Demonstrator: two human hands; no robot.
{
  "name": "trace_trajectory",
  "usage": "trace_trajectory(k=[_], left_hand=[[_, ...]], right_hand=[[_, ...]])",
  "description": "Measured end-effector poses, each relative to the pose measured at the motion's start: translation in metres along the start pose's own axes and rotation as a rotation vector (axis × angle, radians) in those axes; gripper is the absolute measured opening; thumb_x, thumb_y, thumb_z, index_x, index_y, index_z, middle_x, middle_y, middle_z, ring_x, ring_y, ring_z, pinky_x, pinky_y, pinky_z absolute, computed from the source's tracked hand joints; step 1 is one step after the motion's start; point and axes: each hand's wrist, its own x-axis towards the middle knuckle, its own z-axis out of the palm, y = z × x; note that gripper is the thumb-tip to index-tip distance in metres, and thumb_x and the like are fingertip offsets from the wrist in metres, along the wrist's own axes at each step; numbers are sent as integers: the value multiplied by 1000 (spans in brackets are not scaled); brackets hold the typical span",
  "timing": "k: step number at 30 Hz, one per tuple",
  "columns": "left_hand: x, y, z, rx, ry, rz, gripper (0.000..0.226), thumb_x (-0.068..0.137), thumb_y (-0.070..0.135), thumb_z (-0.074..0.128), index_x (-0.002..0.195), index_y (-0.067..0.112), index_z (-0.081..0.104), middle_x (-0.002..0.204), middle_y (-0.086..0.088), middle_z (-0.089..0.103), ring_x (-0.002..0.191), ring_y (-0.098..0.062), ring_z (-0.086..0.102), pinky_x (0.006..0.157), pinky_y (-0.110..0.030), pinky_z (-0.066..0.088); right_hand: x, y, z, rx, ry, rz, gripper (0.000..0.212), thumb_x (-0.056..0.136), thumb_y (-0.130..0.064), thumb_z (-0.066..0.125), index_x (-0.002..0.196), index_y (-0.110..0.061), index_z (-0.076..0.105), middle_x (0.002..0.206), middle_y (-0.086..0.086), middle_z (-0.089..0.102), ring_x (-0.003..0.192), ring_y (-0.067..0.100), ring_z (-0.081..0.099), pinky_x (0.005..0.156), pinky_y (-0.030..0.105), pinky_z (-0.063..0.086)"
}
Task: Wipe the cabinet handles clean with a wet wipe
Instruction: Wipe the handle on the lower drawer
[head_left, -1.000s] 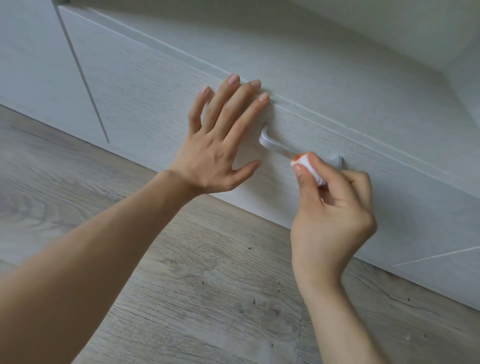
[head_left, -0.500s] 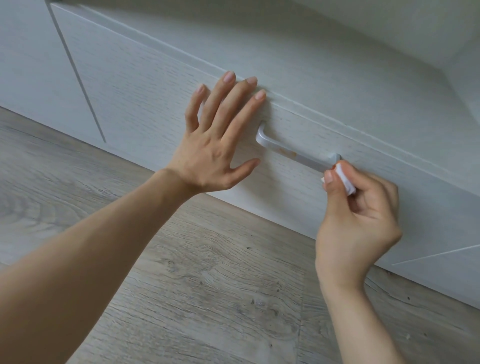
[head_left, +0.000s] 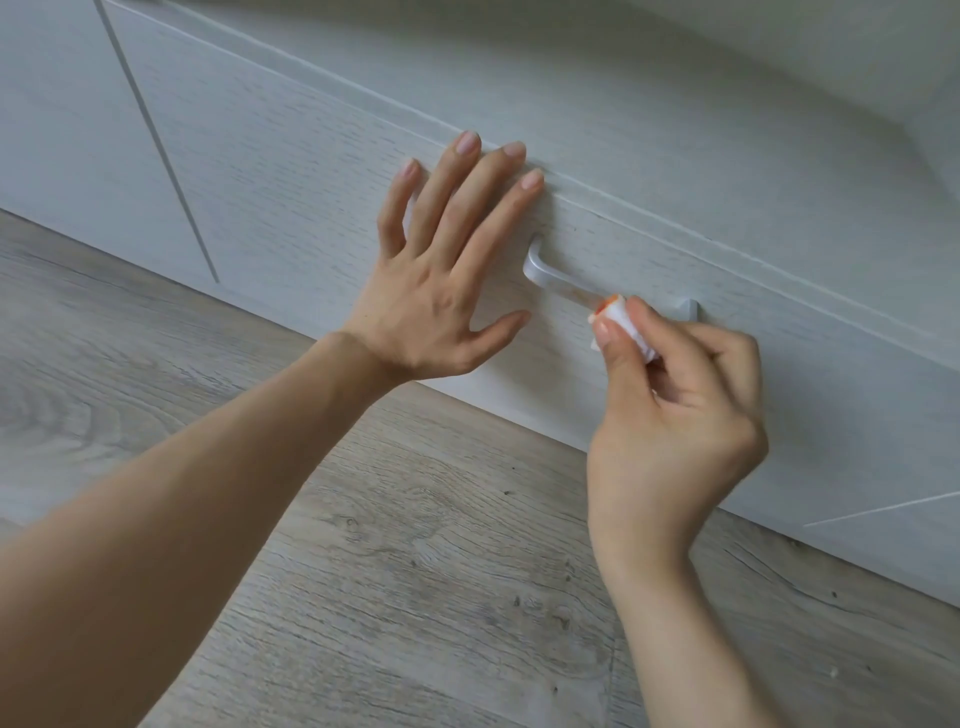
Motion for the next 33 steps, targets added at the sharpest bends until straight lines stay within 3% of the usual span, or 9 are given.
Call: trace_trajectory(k=[3, 7, 11, 16, 20, 24, 29, 33], left_hand=[[1, 0, 1, -10, 7, 4, 79, 83, 55, 43, 144, 8, 24, 149, -11, 22, 140, -31, 11, 115, -42, 0], [1, 1, 0, -15, 3, 3, 79, 83, 55, 44, 144, 10, 23, 148, -9, 21, 141, -28, 7, 115, -42, 0], [1, 1, 0, -27, 3, 0, 79, 83, 55, 43, 144, 10, 22, 149, -9, 20, 141, -27, 7, 115, -42, -1], [1, 0, -2, -25, -5, 6, 78, 84, 55, 41, 145, 10, 22, 149, -9, 21, 141, -25, 7, 115, -40, -2], [0, -3, -4, -22, -21, 17, 78, 85, 55, 41, 145, 10, 22, 150, -8, 21, 143, -24, 8, 114, -43, 3], [-1, -4, -7, -31, -31, 26, 77, 86, 55, 40, 146, 11, 22, 151, -7, 21, 143, -25, 9, 113, -45, 7], [-2, -11, -10, -7, -35, 64, 75, 87, 53, 41, 147, 11, 24, 152, -6, 23, 143, -24, 12, 113, -42, 6], [-1, -12, -10, 0, -33, 76, 75, 87, 53, 42, 147, 12, 23, 152, -6, 23, 143, -24, 12, 114, -41, 5]], right_hand=[[1, -4, 3, 27, -7, 17, 17, 79, -6, 73, 95, -6, 72, 81, -3, 52, 72, -11, 53, 73, 6, 44], [0, -8, 4, 102, 25, 98, 19, 80, -6, 73, 98, -7, 70, 80, -11, 52, 68, 9, 64, 69, 22, 54], [2, -9, -1, 59, 22, 100, 16, 80, -9, 72, 97, -7, 72, 75, -6, 53, 65, 7, 64, 67, 17, 50], [1, -15, 10, 61, -41, 65, 15, 78, -5, 72, 93, -7, 73, 74, -6, 54, 70, -12, 56, 70, 6, 45], [-1, -16, 12, 73, 37, 83, 19, 78, -3, 72, 96, -8, 71, 78, -1, 57, 72, -4, 61, 71, 15, 51], [-3, -24, 22, 25, -31, 14, 15, 77, 0, 72, 92, -2, 73, 75, -2, 54, 72, 1, 58, 71, 1, 43], [-1, -18, 12, 84, 32, 63, 18, 80, -4, 72, 98, -7, 70, 78, -6, 54, 70, -3, 62, 69, 20, 53], [1, -23, 22, 33, -54, 15, 13, 79, -4, 72, 92, -3, 74, 74, -5, 51, 69, -14, 52, 69, 3, 41]])
